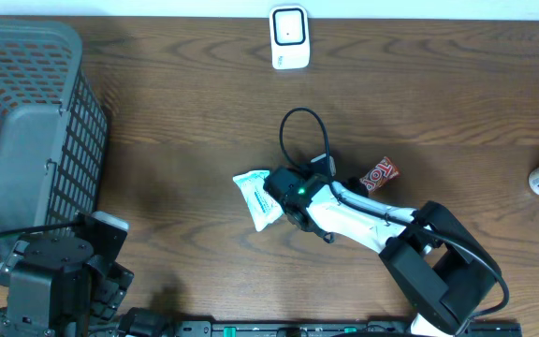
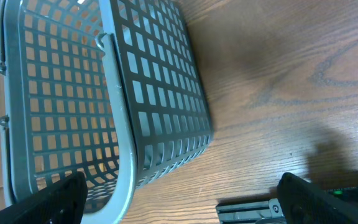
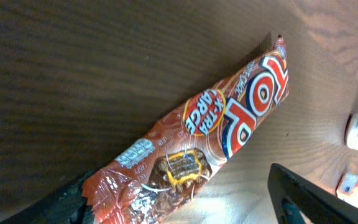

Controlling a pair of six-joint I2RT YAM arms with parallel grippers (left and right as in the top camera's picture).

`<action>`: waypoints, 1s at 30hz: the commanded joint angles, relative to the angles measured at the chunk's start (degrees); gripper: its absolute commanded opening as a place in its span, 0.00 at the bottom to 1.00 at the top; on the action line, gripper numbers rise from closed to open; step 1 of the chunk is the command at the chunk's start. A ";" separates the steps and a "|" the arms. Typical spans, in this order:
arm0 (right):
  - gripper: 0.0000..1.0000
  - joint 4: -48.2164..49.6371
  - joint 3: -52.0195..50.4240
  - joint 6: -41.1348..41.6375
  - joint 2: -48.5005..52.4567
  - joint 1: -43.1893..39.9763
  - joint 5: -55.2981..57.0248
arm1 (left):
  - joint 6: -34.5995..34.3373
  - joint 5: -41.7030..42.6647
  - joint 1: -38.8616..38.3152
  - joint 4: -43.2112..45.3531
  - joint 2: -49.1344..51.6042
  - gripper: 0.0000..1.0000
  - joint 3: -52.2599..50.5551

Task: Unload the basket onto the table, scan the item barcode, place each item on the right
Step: 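Lower the right gripper and grasp the TOP bar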

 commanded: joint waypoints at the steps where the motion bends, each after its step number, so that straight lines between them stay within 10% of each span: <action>1: 0.80 1.09 -4.07 -2.56 2.67 -1.86 -4.96 | -0.55 0.09 0.24 0.00 0.00 0.98 0.35; 8: 0.36 2.19 -5.66 -5.25 2.67 -4.15 -8.74 | -0.52 0.09 0.24 -0.02 0.00 0.98 0.35; 11: 0.01 2.32 -5.64 -5.53 2.67 -4.98 -9.42 | -0.52 0.09 0.24 0.00 0.00 0.98 0.35; 30: 0.01 -21.68 29.07 -19.34 -4.44 -6.86 -55.36 | -0.55 0.09 0.24 -0.02 0.00 0.98 0.35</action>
